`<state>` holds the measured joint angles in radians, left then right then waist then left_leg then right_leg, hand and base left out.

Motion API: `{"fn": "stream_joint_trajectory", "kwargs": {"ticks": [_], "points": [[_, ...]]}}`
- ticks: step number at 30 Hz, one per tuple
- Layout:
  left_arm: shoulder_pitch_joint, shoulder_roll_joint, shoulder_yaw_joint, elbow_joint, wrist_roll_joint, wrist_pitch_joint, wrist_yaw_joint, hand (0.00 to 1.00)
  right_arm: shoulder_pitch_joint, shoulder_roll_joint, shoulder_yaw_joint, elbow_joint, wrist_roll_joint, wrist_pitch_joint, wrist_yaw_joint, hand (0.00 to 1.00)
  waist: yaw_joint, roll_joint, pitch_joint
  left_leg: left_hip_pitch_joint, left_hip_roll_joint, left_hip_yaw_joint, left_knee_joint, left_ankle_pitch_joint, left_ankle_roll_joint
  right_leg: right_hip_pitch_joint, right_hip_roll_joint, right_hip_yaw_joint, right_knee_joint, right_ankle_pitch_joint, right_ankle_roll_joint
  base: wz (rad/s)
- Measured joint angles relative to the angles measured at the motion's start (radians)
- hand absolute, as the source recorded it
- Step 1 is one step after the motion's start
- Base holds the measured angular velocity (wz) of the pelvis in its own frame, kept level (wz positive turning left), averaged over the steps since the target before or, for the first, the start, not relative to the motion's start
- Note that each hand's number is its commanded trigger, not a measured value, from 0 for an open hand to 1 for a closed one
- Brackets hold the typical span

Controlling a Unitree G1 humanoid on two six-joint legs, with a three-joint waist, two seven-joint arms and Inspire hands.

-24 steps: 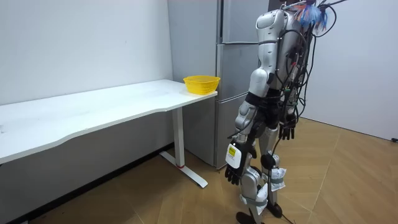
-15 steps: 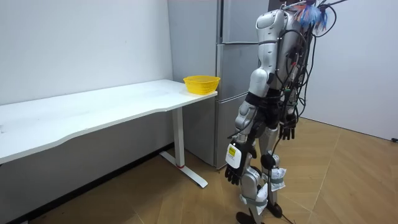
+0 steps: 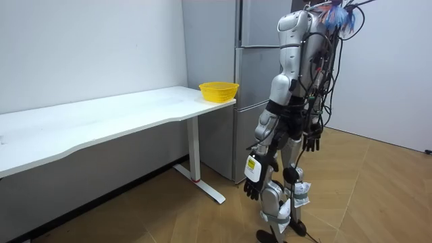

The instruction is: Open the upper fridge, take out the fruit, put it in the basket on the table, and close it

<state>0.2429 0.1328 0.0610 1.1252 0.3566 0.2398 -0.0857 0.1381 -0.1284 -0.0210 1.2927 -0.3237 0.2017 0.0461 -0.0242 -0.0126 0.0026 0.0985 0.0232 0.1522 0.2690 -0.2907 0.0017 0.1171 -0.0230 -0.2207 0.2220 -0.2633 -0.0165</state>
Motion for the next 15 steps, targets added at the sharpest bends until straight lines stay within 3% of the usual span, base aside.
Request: {"fn": "stream_joint_trajectory", "kwargs": {"ticks": [7,13,15], "points": [[-0.006,-0.002,0.021,0.005,-0.113,-0.002,0.094,0.00,-0.002,-0.001,0.000,-0.002,0.007,0.000,-0.002,0.00,0.004,0.002,-0.0002,0.000,0.000,-0.001,0.000,0.000,0.000,0.004,0.000,-0.004,-0.002,0.000,0.000,0.01],[0.001,-0.011,0.185,-0.007,-0.347,-0.018,0.252,0.00,-0.018,-0.001,-0.005,0.012,0.039,-0.001,-0.030,0.00,0.012,0.010,-0.0007,0.001,-0.001,-0.012,0.002,0.000,0.000,0.007,0.000,-0.012,-0.002,0.000,0.000,0.03],[0.003,-0.012,0.243,-0.007,-0.482,-0.045,0.341,0.00,-0.021,-0.001,-0.021,0.014,0.048,-0.002,-0.046,0.00,0.016,0.009,-0.0007,0.001,-0.003,-0.017,0.000,0.001,0.002,0.009,-0.002,-0.017,-0.001,0.000,0.000,0.05]]}}
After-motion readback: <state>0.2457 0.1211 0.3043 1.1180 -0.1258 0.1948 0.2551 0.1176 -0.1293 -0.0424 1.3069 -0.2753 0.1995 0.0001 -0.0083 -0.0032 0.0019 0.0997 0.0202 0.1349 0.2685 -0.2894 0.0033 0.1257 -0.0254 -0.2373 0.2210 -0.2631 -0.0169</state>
